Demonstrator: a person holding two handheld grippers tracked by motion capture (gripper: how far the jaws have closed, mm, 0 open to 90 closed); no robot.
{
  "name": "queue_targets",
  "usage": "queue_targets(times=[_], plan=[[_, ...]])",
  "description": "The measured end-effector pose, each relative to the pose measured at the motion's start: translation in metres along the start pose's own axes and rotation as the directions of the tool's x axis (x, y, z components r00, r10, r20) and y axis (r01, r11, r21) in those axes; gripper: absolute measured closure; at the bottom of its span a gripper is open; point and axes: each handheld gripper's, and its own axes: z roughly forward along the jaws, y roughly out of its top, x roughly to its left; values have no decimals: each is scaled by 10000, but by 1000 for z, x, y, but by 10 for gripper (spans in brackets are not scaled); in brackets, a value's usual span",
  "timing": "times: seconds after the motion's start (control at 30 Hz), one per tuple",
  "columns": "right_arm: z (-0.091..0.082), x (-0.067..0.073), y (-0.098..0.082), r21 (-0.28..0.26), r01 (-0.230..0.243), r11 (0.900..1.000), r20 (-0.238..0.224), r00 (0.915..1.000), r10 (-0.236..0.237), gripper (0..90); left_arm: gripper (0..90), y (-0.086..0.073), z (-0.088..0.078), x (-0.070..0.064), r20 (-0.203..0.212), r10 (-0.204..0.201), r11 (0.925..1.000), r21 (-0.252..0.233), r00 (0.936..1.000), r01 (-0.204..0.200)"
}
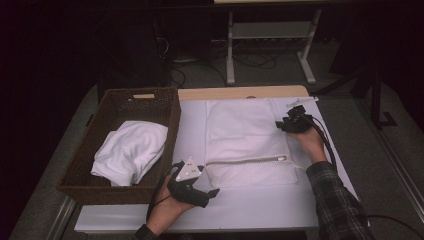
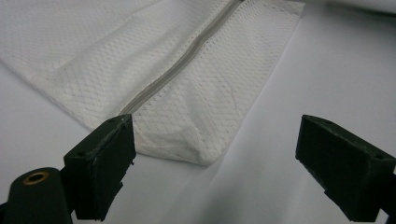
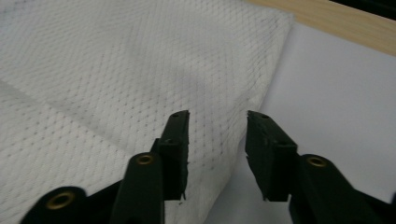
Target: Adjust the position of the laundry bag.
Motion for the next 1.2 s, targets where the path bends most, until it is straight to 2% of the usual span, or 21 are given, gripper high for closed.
queue_targets(times=[0.17,0.6,0.67,0.77,1.07,1.2], plan=[[-12,2,-7,70,-151,9999,-53,9999,151,499,113,0,0,0,8,-16,10000,6,10000,16],[-45,14,-33,-192,-123,9997,-310,9994,117,513,113,-2,1,0,21,-56,10000,16,10000,56],[-49,16,-37,-106,-84,9999,-286,9996,81,512,113,-2,2,0,30,-50,10000,20,10000,50],[-58,21,-44,-126,-142,9998,-460,9988,136,512,113,-2,2,0,38,-34,10000,41,10000,34],[-78,35,-72,339,-54,9994,-487,9988,71,513,114,-4,2,0,29,-66,10000,52,10000,66],[-84,37,-87,517,-229,9984,-692,9973,264,525,113,-5,3,0,34,-67,10000,70,10000,67]])
